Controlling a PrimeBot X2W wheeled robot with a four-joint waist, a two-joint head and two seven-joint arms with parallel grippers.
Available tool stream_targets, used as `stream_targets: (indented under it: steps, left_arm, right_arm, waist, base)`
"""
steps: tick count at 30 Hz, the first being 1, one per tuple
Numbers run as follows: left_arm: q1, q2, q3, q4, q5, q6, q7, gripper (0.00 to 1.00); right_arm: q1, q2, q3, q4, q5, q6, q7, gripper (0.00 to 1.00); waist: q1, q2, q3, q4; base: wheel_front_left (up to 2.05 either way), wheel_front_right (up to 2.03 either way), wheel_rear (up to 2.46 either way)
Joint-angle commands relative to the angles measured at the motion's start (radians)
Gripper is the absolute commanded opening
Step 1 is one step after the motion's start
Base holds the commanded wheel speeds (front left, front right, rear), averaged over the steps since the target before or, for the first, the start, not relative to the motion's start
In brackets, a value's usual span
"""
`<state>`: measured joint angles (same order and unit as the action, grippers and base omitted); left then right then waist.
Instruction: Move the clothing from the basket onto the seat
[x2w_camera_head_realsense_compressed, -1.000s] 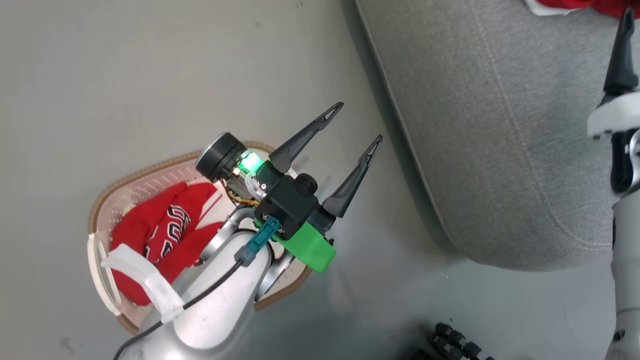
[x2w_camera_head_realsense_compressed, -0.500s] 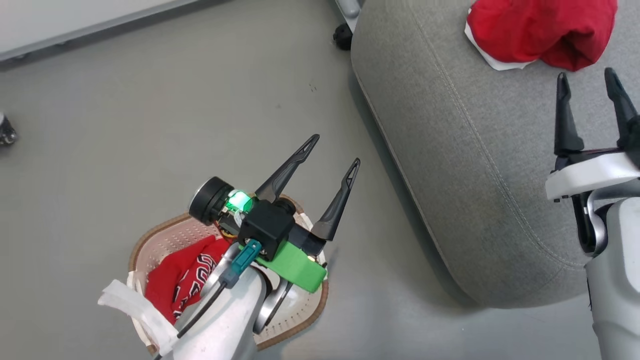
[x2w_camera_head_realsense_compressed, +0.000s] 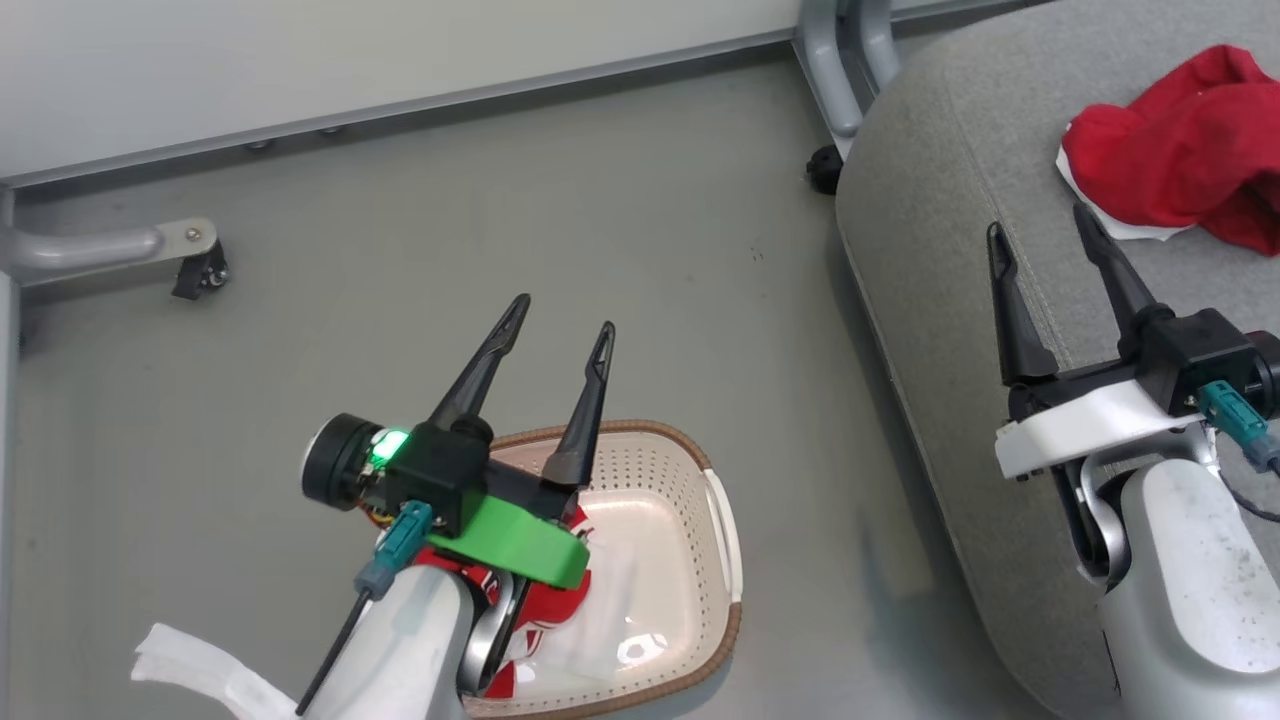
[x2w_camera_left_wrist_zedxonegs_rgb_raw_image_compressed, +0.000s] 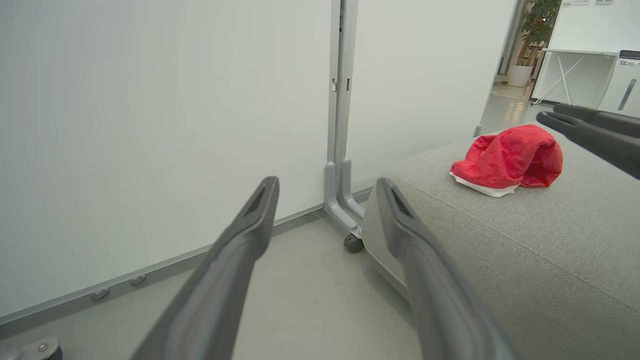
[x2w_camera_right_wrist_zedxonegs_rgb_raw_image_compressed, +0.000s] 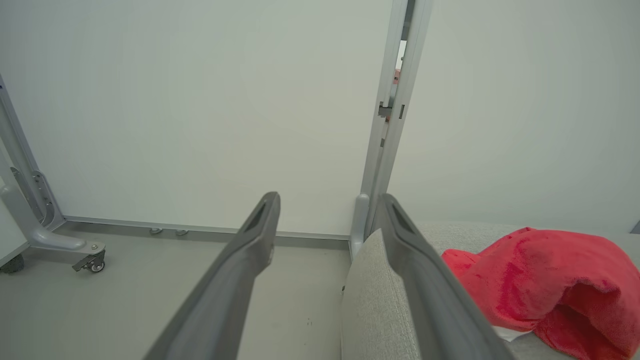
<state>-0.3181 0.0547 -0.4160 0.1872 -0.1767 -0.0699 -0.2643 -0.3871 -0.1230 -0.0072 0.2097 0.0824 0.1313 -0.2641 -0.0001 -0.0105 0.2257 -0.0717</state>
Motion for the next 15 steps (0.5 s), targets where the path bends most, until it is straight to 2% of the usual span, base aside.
stream_targets:
  steps: [1,15]
  left_arm:
    - [0.025,-0.001,0.02,-0.003,-0.004,0.008,0.0,1.0]
    - [0.155,-0.003,0.243,-0.003,-0.001,0.023,0.0,1.0]
  right_arm:
    - [0.026,0.001,0.006,-0.006,0.007,-0.001,0.0,1.0]
    - [0.172,0.046,0.023,-0.054,0.004,-0.001,-0.001,1.0]
  waist:
    - [0.0001,0.0105,-0.052,0.056]
    - [0.0001,0.0105,-0.154,0.146]
  base:
    - [0.0,0.0,0.0]
    - [0.0,0.0,0.0]
